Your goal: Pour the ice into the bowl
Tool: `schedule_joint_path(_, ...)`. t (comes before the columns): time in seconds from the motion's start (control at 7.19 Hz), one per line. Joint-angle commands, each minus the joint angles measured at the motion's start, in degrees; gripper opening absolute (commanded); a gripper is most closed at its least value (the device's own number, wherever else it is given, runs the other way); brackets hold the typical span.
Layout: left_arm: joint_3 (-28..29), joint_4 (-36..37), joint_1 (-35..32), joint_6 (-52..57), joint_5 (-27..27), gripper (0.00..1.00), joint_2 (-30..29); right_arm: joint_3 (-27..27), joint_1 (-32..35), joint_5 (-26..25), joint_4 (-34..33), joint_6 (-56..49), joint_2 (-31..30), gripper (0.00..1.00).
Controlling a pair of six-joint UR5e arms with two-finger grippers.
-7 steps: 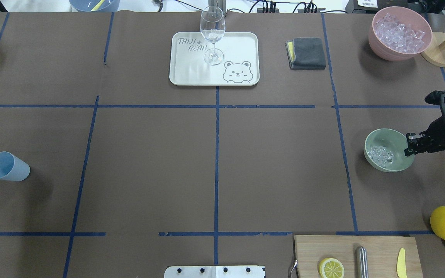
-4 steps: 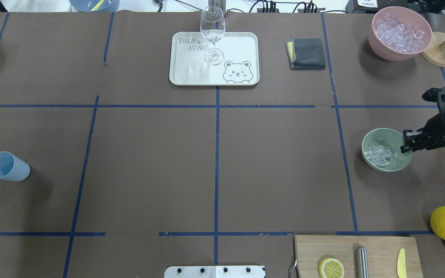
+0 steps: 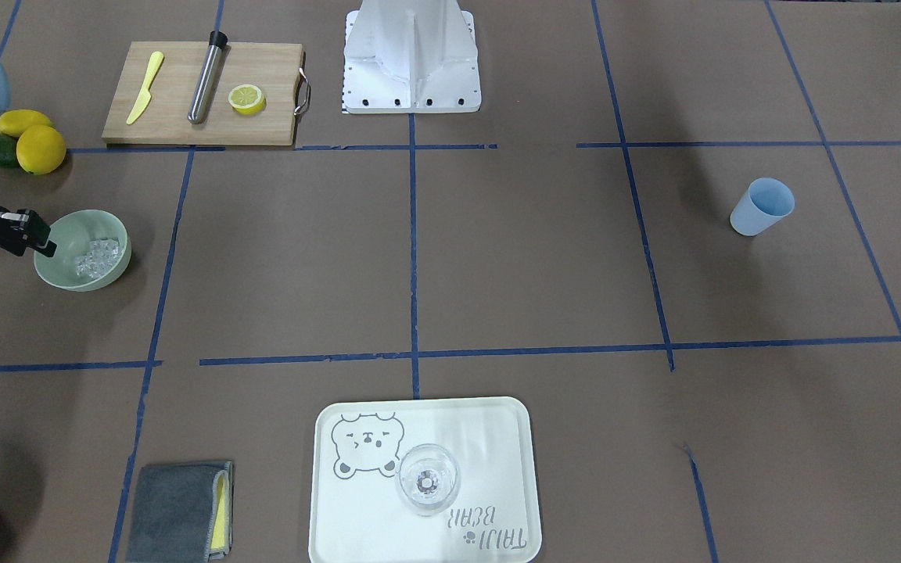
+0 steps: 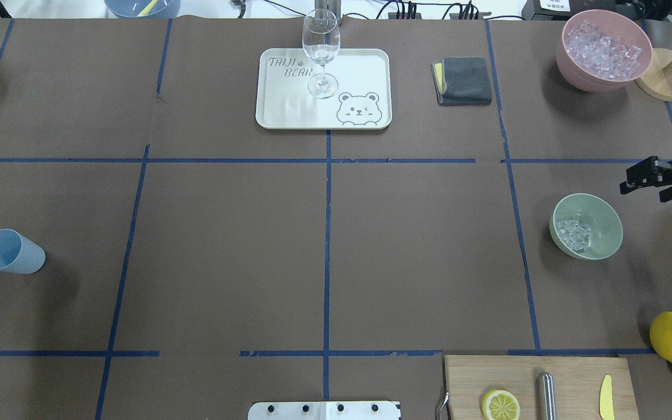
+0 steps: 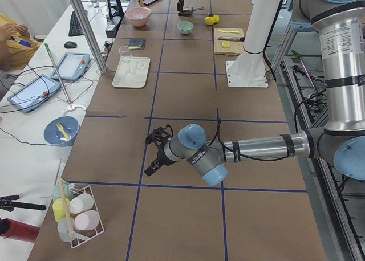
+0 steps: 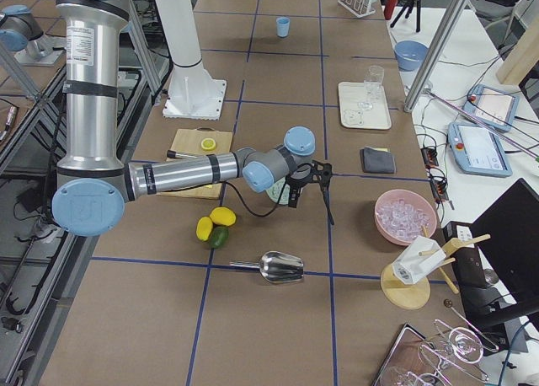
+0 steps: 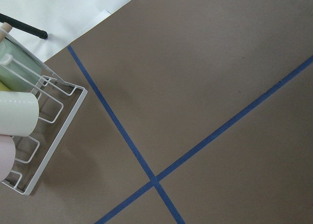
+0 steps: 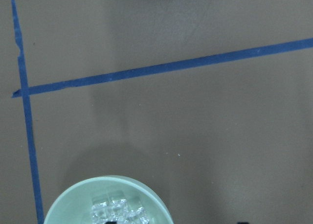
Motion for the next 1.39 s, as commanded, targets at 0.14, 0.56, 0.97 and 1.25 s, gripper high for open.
schedule_joint_path(0.14,-1.2,17.9,0.4,-3.0,-0.3,1.00,-7.6,0.4,16.4,6.8,-17.6,-24.0,1.9,1.00)
schedule_joint_path(0.56,-0.3,29.8,0.3,-2.5,-13.0,1.00,-10.8,-3.4,24.3,6.6,-30.1,-48.9,2.1,1.00)
schedule_joint_path(0.97,-6.5,28.8,0.0,-2.7,-15.1,1.00,-4.8,-2.5,24.3,5.6,-30.0,-48.8,1.4,1.00)
schedule_joint_path(1.25,-10.0,20.0,-0.7,-2.2,-15.3,1.00,3.6,-2.5,24.3,5.1,-29.8,-48.4,1.3,1.00)
